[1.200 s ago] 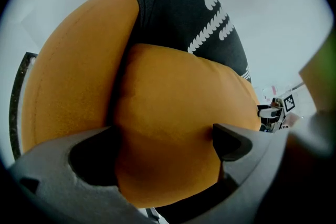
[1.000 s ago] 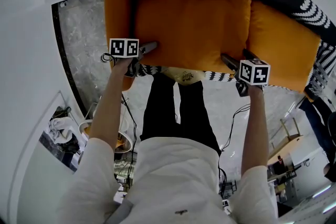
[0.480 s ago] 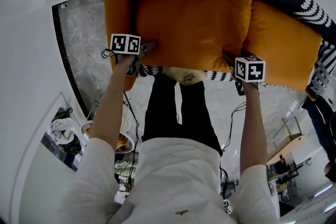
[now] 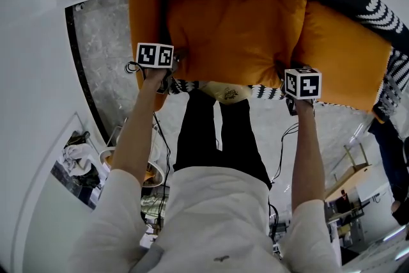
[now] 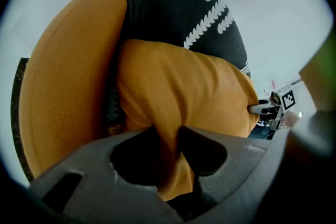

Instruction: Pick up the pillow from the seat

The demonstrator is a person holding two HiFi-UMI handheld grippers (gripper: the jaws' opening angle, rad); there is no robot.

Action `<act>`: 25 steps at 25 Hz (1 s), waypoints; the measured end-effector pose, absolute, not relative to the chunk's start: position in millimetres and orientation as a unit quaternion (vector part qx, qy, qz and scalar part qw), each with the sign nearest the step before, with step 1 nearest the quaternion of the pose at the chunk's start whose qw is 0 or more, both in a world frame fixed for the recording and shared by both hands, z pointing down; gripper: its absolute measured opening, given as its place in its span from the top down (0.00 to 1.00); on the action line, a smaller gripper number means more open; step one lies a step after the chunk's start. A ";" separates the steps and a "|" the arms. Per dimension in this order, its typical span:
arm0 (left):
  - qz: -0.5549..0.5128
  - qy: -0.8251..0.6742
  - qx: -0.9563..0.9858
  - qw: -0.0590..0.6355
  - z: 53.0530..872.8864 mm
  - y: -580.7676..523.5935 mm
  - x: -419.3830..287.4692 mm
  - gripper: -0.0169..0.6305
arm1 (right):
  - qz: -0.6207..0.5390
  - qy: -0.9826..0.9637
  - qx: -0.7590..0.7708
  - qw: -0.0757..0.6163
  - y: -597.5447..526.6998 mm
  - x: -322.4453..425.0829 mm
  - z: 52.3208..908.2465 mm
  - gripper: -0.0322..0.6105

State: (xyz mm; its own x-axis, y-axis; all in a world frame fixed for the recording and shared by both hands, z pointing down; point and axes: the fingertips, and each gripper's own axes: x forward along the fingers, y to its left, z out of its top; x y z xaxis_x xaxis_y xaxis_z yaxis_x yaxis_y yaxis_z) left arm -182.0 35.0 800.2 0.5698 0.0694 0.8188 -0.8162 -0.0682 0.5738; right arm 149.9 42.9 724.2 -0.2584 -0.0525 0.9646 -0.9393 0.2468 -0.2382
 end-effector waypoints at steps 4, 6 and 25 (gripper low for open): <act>0.355 -0.307 0.646 0.602 790.5 29.6 -182.6 0.81 | 0.471 -0.643 0.393 0.459 37.7 146.1 714.8 0.76; 0.354 -0.313 0.651 0.594 786.3 25.9 -182.5 0.83 | 0.467 -0.646 0.396 0.456 34.1 145.1 711.2 0.77; 0.327 -0.365 0.675 0.551 708.0 25.9 -189.9 0.88 | 0.416 -0.688 0.410 0.430 31.4 141.2 640.9 0.83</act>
State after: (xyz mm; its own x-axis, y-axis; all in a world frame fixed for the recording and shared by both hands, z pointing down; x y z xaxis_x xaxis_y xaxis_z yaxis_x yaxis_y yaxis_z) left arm -189.9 25.9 708.0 0.5200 -0.1324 0.8438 -0.8532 -0.1263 0.5060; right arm 141.2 31.4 640.9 -0.2929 -0.2063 0.9336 -0.9226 0.3172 -0.2194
